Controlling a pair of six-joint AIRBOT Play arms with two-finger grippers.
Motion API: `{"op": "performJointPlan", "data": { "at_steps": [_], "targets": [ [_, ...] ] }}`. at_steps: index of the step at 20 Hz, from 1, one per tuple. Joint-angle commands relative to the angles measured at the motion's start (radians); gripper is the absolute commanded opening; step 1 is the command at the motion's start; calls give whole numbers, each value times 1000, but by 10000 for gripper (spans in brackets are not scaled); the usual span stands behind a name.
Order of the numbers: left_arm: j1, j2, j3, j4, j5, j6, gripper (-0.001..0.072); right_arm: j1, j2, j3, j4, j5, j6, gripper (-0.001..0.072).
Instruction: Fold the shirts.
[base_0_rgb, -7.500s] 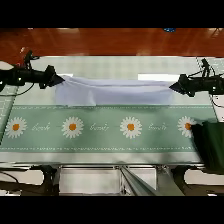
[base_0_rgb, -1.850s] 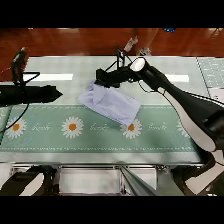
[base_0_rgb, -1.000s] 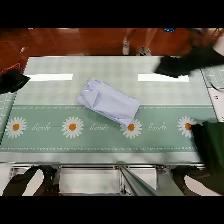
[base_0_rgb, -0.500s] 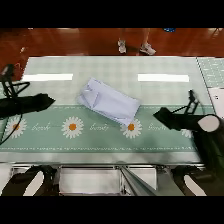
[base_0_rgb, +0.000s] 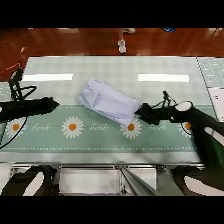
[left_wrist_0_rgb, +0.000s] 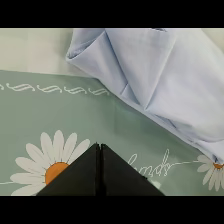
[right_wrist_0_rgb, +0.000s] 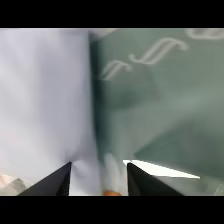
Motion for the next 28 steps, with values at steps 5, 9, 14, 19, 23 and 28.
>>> {"op": "performJointPlan", "data": {
  "at_steps": [5,9,14,19,23,28],
  "targets": [
    [-1,-1,-1,0,2,0,23,107,-217,298,29,80,-89,31],
    [-1,-1,-1,0,3,0,23,112,-216,534,-102,171,-44,18],
    [-1,-1,-1,0,19,0,23,102,-216,939,-408,319,153,18],
    [-1,-1,-1,0,21,-1,23,-29,-201,1272,-495,541,227,18],
    [-1,-1,0,-22,21,0,23,-235,-103,1340,-496,629,277,17],
    [-1,-1,2,-61,29,0,23,-542,38,1340,-508,830,355,16]
  ]
}}
